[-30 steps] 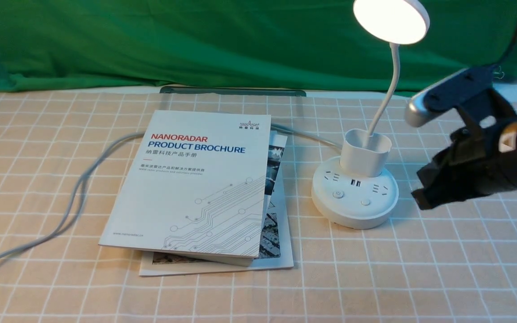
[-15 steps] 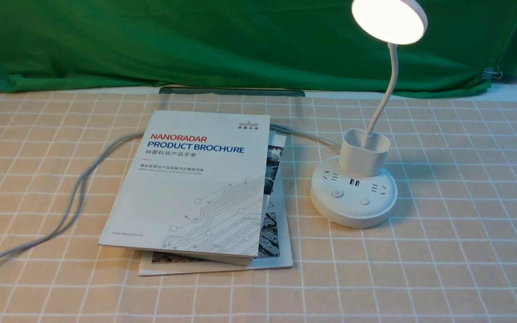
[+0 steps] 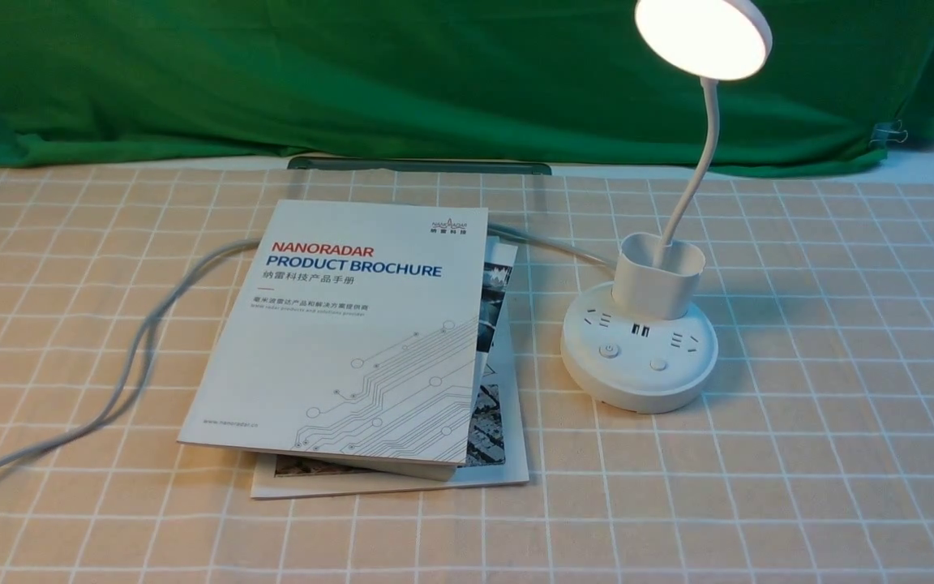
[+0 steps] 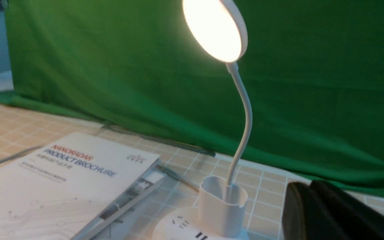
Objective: Turn on the table lamp on the light coffee tablecloth with your hand.
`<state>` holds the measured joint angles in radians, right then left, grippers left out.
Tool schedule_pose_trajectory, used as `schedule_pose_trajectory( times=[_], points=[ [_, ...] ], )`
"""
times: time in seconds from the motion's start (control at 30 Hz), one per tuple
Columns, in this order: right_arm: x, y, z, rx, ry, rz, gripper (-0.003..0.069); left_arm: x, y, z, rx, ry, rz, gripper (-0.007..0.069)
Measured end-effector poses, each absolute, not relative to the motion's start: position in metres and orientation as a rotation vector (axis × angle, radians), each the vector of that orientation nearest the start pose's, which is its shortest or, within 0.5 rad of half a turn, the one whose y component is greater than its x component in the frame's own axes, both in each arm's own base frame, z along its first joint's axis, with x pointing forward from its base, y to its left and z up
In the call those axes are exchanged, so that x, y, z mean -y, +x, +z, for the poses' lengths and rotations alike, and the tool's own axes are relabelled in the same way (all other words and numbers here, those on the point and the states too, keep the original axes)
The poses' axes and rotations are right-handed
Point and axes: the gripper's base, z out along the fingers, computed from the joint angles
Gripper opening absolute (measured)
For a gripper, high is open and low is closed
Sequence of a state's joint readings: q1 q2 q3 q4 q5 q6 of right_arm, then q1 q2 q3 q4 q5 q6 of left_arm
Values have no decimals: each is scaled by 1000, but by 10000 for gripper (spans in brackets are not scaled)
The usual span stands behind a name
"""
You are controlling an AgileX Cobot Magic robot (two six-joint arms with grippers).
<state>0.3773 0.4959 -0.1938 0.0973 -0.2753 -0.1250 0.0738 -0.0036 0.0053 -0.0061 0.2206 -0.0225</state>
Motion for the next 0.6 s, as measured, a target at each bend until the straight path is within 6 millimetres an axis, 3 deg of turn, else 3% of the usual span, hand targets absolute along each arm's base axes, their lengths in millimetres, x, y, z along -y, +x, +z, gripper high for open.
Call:
schedule_pose_trajectory(
  times=[0.1,0.2,0.6],
  points=[
    [-31,92,232,-1513,-216,289,90,-4,55,192,-1704,-86,33,21],
    [-25,82,217,-1516,-150,311,92,-4,55,192,-1704,-87,33,21],
    [0,61,209,-1520,73,70,118,-4,55,192,-1704,-87,33,21]
  ],
)
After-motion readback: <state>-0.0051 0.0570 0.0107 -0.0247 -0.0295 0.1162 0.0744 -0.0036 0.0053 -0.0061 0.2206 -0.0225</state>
